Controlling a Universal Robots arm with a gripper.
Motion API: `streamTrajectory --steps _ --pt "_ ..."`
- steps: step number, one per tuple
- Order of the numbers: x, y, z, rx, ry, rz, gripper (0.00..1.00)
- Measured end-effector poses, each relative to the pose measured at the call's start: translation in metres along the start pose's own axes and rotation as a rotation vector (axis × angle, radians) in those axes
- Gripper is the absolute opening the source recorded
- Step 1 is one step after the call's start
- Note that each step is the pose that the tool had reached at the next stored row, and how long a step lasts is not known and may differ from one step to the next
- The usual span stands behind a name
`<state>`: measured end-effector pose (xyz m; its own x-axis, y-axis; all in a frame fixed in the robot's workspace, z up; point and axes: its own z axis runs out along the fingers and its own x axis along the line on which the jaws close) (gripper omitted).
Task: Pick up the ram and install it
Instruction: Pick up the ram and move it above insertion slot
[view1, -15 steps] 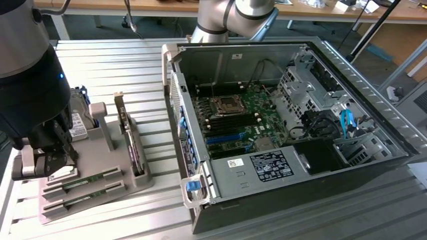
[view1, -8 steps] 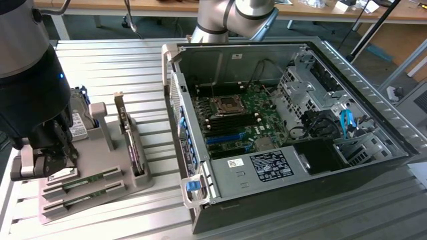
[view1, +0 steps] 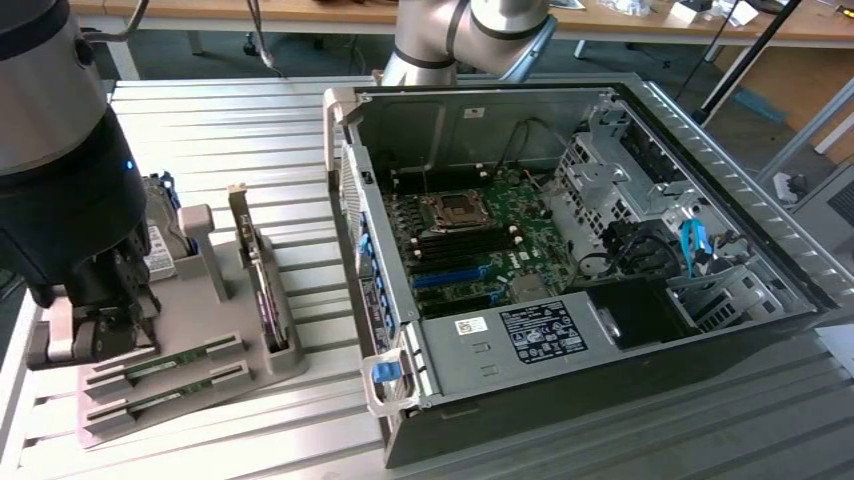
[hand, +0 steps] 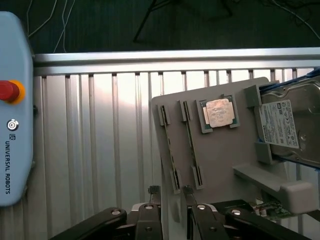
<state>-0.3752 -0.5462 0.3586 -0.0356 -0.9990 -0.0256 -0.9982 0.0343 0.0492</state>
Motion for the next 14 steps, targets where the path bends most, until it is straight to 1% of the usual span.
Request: streamTrajectory --steps 7,9,14 --pt "0.000 -0.0006 0.0128 -0.0002 0.0003 -0.006 0.30" --pt "-0.001 -0.0009 0.0198 -0.0003 0.0005 -0.009 0.30" --pt "0.000 -0.0013 0.0291 -0.0003 0.0006 -0.012 0.30"
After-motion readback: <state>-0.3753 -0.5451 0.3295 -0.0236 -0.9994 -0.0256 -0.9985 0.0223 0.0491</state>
